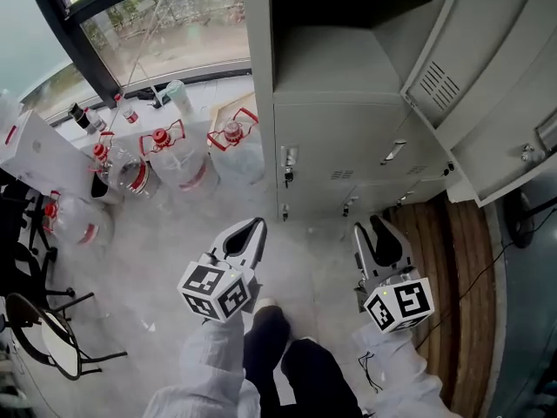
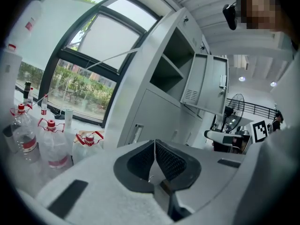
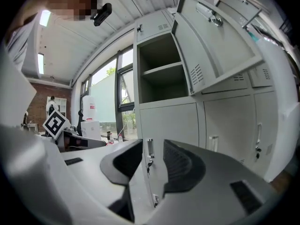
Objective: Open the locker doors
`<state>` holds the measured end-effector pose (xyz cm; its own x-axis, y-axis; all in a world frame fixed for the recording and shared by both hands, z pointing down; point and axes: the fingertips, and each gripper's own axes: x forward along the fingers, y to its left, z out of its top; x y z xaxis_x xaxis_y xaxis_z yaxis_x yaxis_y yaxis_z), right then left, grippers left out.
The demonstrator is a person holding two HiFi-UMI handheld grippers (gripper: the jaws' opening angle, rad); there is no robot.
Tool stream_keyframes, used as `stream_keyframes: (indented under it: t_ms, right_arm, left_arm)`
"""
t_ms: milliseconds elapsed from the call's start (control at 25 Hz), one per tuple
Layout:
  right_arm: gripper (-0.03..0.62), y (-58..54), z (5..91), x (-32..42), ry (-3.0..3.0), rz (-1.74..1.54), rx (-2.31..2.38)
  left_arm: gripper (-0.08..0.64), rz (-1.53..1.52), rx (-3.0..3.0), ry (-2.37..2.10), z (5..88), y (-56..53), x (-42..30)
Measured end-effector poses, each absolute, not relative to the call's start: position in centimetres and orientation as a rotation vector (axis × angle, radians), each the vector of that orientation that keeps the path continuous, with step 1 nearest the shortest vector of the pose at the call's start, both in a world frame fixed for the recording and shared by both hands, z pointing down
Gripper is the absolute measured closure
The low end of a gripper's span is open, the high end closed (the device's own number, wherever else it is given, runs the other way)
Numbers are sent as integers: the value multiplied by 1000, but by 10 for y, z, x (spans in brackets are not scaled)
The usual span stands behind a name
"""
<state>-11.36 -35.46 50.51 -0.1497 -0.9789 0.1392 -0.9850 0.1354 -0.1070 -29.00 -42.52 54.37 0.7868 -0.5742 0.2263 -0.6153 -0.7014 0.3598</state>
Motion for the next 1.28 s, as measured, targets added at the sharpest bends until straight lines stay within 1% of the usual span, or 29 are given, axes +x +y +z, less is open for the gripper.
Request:
stream_keyframes:
  t_ms: [600, 800, 1040, 1280]
  right_arm:
    - [471, -413, 684, -127, -2402, 232, 1947]
    - [471, -429, 740, -133, -2423, 235, 1943]
    - [471, -440, 809, -134, -2432, 246, 1919]
    - [471, -457, 874, -136, -2452, 270, 1870]
  left_arm:
    - [545, 149, 2609, -877, 720, -457, -274]
    - [545, 112, 2601, -892, 773, -471, -274]
    - [545, 113, 2647, -929, 826, -484, -274]
    - [545, 116, 2668, -1037, 867, -490, -290]
